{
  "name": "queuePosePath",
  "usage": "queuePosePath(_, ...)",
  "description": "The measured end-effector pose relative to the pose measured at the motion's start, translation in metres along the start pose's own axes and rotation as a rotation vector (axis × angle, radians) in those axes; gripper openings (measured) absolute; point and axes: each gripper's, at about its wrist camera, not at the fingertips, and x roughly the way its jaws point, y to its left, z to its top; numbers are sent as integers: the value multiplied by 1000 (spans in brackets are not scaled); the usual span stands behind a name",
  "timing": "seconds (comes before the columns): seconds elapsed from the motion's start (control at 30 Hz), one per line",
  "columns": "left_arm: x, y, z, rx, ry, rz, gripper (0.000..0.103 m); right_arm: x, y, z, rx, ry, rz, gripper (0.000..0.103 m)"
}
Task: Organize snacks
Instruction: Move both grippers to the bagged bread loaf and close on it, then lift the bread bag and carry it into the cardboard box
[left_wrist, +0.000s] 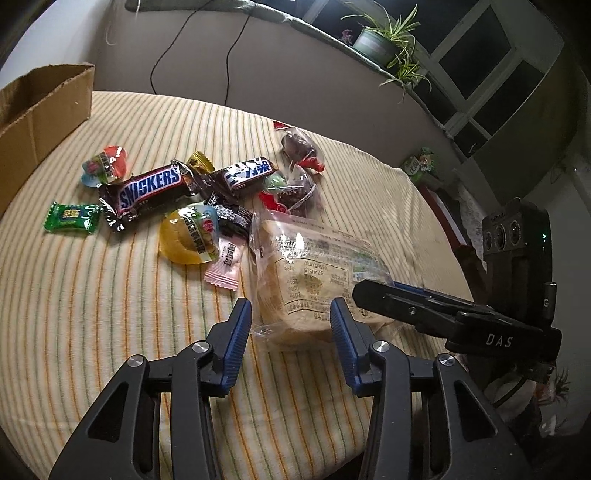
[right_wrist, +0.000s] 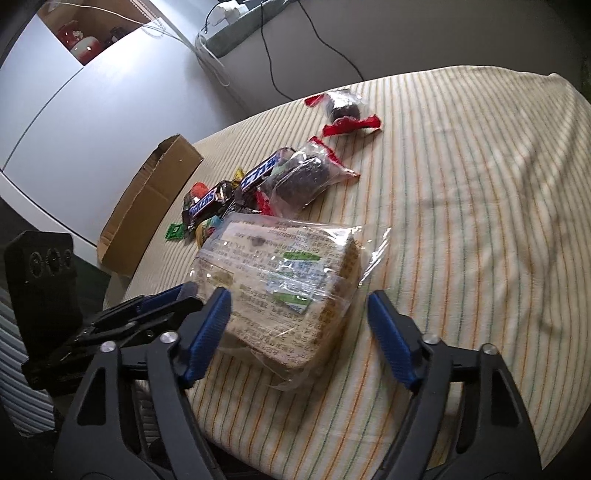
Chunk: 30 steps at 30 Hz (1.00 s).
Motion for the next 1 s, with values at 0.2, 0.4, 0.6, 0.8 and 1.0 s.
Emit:
queuePosePath(0.2,2,-4,-1,15,7,-7,40,3,4,1,-8,10,7,69)
queuePosePath(0.4,0,-8,-1,26,-3,3,40,3,11,2,-36,14,-12,66)
queuePosePath(0.6,-11,-7,-3,25,-35,16,40,4,22,7,-75,17,-19,65)
queuePosePath(0.8,-33,4,3,7,-100,47,40,5,47,16,-143,18,-8,65)
queuePosePath(1.0,-56,18,9,-12,-163,83,40,11,77,31,-215,13,10,65)
